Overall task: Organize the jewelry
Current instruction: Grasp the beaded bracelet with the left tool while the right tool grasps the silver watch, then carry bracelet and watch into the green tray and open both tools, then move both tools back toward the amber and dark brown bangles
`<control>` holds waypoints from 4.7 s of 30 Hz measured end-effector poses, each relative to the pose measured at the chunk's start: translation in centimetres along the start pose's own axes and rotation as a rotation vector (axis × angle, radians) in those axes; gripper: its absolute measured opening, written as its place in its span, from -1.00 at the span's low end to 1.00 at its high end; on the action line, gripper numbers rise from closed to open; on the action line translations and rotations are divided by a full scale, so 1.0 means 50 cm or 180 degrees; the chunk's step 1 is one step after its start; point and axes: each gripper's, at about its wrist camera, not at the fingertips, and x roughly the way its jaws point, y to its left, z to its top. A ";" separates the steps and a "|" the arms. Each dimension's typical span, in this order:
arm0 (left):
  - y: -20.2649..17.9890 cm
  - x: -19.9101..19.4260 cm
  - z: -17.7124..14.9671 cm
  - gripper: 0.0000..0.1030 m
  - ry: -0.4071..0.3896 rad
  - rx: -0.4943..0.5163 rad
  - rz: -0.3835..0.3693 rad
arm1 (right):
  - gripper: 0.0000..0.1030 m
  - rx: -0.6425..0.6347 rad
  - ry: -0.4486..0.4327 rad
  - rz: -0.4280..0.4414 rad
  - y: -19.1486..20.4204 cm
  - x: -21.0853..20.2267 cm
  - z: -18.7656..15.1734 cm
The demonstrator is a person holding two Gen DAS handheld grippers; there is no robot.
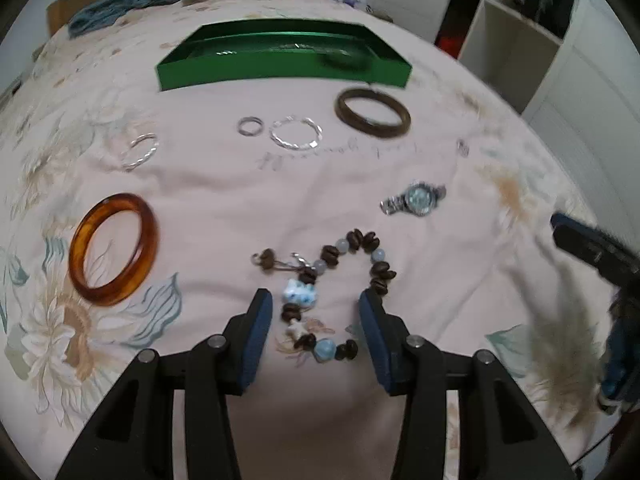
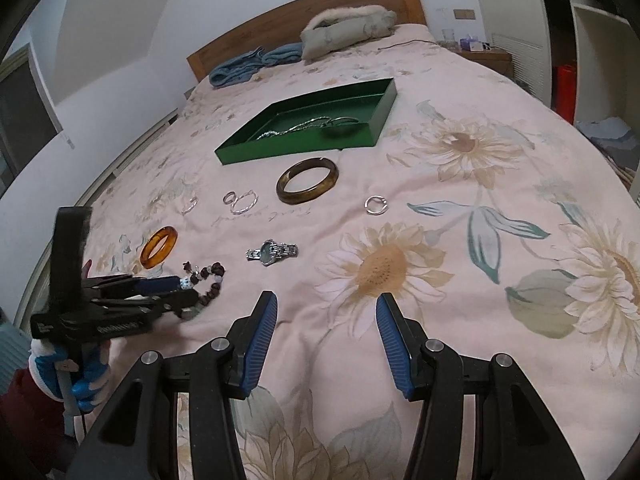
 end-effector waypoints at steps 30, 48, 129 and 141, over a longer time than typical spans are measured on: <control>0.058 0.004 -0.011 -0.69 -0.0262 -0.0264 0.0096 | -0.62 -0.1463 0.0579 0.0163 0.130 0.224 0.045; 0.094 -0.148 0.245 -0.69 -0.0891 -0.0488 -0.0035 | -0.63 -0.0766 -0.0273 0.0087 0.079 0.080 0.236; -0.127 -0.539 -0.172 -0.17 -0.1891 -0.0318 0.1342 | 0.01 -0.0534 -0.0884 -0.0291 0.275 -0.325 -0.032; -0.145 -0.586 -0.232 -0.17 -0.2014 -0.0363 0.1403 | 0.06 -0.0557 -0.1034 -0.0225 0.300 -0.381 -0.073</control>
